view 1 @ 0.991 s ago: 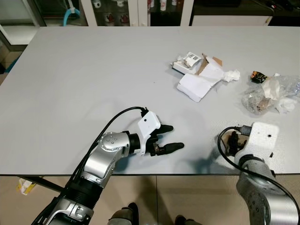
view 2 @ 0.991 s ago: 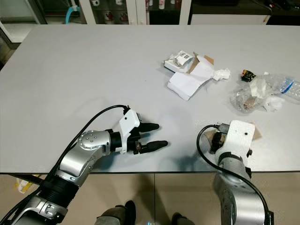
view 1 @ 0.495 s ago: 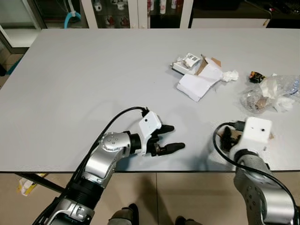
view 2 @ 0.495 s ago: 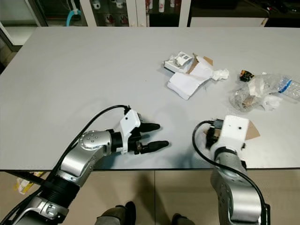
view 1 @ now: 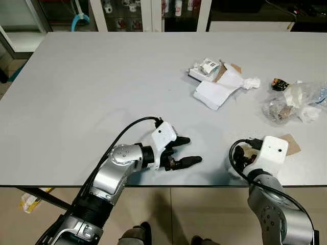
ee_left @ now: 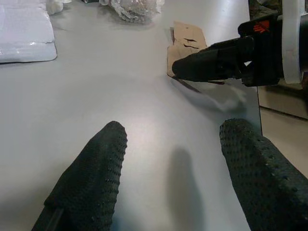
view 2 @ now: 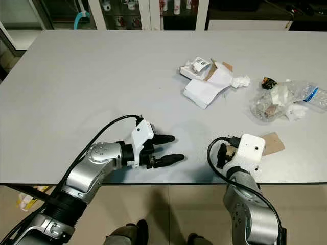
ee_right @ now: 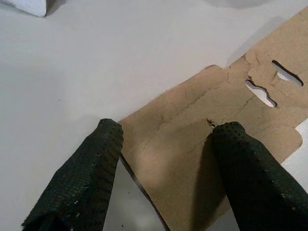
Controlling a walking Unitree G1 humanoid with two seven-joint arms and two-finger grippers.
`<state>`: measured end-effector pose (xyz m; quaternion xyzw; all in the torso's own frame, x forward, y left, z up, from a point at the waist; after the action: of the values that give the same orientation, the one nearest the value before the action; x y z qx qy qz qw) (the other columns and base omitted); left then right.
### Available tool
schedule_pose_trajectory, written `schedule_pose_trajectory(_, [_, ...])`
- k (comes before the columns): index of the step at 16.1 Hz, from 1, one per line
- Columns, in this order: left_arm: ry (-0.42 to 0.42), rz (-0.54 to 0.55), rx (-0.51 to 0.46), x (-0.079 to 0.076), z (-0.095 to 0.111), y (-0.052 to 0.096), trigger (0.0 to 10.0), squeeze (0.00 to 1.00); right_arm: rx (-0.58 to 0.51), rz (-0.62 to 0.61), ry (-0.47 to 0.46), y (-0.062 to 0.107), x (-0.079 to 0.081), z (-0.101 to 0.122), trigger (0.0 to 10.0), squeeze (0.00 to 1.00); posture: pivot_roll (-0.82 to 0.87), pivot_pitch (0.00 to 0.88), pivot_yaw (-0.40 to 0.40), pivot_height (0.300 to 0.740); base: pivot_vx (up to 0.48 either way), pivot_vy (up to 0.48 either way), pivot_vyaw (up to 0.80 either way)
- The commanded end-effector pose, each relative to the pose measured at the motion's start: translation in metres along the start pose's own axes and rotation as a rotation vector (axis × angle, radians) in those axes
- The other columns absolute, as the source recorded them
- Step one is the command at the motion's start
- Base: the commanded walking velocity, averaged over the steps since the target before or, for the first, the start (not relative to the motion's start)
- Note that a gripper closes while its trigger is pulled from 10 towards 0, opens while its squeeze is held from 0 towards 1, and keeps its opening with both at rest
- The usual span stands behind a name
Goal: Picking trash to rubbish bin
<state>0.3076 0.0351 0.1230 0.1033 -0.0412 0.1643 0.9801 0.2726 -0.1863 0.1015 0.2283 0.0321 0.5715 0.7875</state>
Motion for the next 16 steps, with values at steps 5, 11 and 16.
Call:
schedule_pose_trajectory(5, [-0.002, -0.025, 0.014, -0.002, -0.001, -0.001, 10.0, 0.00, 0.187, -0.041, -0.060, -0.003, -0.012, -0.047, 10.0, 0.33, 0.18, 0.164, 0.030, 0.740, 0.000, 0.000, 0.00])
schedule_pose_trajectory(11, [-0.001, -0.032, 0.016, -0.004, -0.002, -0.001, 10.0, 0.00, 0.118, -0.063, -0.044, -0.002, -0.015, -0.032, 10.0, 1.00, 0.18, 0.165, 0.030, 0.740, 0.000, 0.000, 0.00])
schedule_pose_trajectory(16, [0.002, -0.035, 0.017, -0.006, -0.003, -0.002, 10.0, 0.00, -0.003, -0.091, -0.026, 0.001, -0.016, 0.010, 10.0, 1.00, 0.17, 0.165, 0.028, 0.740, 0.000, 0.000, 0.00])
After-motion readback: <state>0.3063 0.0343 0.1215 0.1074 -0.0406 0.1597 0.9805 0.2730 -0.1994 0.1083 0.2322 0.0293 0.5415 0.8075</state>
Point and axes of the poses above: a point about 5 cm out from each wrist's last joint towards the gripper, its own y axis pointing back from the gripper into the wrist, its own z axis along the axis of the wrist's last joint, x = y × z, the point moved 3 cm from there along -y, pointing out of the wrist towards the gripper, and after that the axes turned 4 degrees about -y, right-handed, at the moved point
